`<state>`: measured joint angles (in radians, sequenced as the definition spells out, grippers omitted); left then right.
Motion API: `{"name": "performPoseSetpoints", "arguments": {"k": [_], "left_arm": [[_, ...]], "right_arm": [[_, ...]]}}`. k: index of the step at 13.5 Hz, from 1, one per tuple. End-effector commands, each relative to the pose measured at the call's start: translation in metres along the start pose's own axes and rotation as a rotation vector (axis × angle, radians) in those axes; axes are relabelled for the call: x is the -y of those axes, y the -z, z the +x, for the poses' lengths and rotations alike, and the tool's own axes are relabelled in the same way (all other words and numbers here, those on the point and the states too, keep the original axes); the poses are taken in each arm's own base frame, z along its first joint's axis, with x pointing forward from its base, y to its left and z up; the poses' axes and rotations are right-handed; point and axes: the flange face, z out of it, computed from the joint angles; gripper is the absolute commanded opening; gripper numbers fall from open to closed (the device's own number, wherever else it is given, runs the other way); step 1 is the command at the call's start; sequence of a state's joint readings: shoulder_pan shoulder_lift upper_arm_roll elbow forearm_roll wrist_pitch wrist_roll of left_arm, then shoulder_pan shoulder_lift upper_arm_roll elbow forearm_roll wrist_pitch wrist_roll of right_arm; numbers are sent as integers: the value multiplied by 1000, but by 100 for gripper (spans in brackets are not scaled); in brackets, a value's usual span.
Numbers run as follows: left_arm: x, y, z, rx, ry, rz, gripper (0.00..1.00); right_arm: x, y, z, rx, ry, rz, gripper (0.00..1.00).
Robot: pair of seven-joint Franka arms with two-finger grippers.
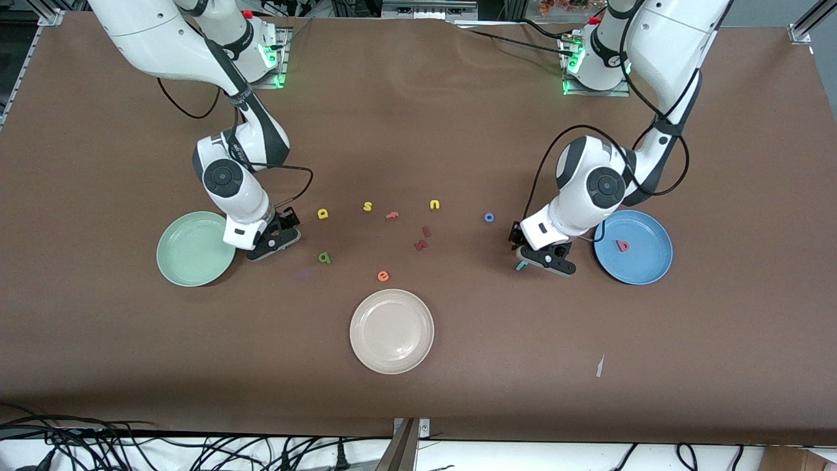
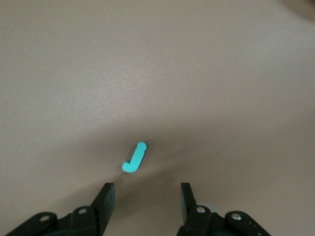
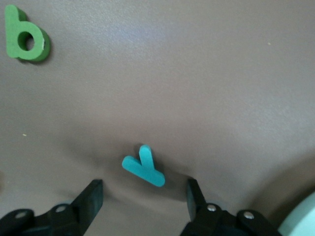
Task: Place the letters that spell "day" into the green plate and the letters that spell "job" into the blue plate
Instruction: 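Grasp the cyan j with the left gripper while the right gripper grasps the y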
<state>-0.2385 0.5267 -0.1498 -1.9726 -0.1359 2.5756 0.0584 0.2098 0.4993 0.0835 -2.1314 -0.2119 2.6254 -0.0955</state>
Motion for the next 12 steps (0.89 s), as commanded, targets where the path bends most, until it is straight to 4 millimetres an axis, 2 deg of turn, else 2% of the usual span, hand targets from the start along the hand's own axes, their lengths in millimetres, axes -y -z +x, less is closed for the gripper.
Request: {"name": "performPoseSetpoints", "arguments": {"k": [1, 4, 8, 9, 11, 12], "left_arm": [[0, -16, 14, -31, -1, 2, 63], [-9, -28, 14, -45, -16, 8, 62], [-1, -37, 11, -33, -12, 17, 61], [-1, -39, 10, -34, -12, 18, 55], [-1, -40, 11, -34, -14, 22, 32], [0, -40, 10, -33, -13, 23, 28]], "right_arm": [[-1, -2, 7, -14, 44, -11, 68], [-1, 1, 10, -21, 46, -12, 61], [0, 1, 12, -25, 47, -12, 45], [0, 1, 12, -23, 48, -12, 38], [0, -1, 12, -22, 50, -11, 28], [0, -1, 12, -24, 50, -11, 24]]}}
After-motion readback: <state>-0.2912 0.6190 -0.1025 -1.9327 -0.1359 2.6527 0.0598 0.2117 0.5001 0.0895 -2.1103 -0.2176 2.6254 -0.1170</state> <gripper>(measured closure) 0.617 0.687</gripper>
